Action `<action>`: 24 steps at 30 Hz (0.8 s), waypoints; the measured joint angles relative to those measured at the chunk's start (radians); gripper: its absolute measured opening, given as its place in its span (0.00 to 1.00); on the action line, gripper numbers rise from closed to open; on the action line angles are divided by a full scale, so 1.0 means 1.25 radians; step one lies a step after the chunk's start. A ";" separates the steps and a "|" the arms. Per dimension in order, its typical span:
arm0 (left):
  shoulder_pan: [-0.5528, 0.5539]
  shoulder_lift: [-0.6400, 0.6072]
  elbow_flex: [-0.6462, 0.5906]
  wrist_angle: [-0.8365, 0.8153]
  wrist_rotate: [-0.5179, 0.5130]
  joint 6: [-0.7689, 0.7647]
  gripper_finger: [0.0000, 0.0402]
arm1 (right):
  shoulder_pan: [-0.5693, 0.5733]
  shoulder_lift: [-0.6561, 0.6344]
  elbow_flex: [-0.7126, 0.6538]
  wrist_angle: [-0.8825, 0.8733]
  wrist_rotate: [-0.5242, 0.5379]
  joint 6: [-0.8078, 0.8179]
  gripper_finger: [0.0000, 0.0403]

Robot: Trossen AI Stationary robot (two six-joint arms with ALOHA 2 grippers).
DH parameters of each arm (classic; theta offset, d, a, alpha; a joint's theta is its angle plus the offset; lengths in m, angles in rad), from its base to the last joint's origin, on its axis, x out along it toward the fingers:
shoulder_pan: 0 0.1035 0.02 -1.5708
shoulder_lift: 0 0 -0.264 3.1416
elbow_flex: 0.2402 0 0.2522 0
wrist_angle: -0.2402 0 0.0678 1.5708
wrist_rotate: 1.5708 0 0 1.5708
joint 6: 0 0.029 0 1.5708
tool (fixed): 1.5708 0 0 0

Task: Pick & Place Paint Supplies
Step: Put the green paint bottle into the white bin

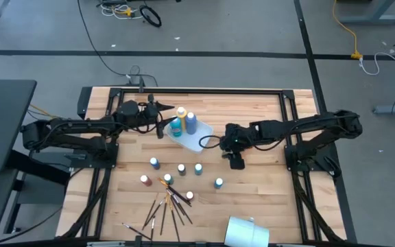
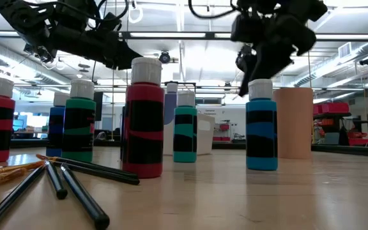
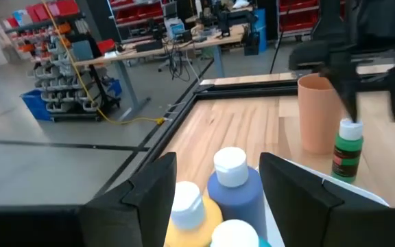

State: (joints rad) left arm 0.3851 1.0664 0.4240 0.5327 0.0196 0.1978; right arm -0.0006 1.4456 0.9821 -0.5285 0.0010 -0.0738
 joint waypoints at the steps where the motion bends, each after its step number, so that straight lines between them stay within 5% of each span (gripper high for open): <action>1: 0.000 0.000 0.000 0.003 0.000 -0.001 0.54 | -0.005 0.002 0.000 -0.005 0.006 0.003 0.51; 17: 0.000 0.000 0.000 0.004 0.000 0.001 0.54 | -0.034 0.046 0.000 -0.035 0.008 -0.031 0.50; 24: 0.000 0.000 0.000 0.000 0.000 0.007 0.54 | -0.034 0.050 0.000 -0.058 0.004 -0.034 0.33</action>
State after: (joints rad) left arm 0.3851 1.0660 0.4240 0.5327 0.0193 0.2066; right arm -0.0437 1.5082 0.9817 -0.6006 0.0062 -0.1168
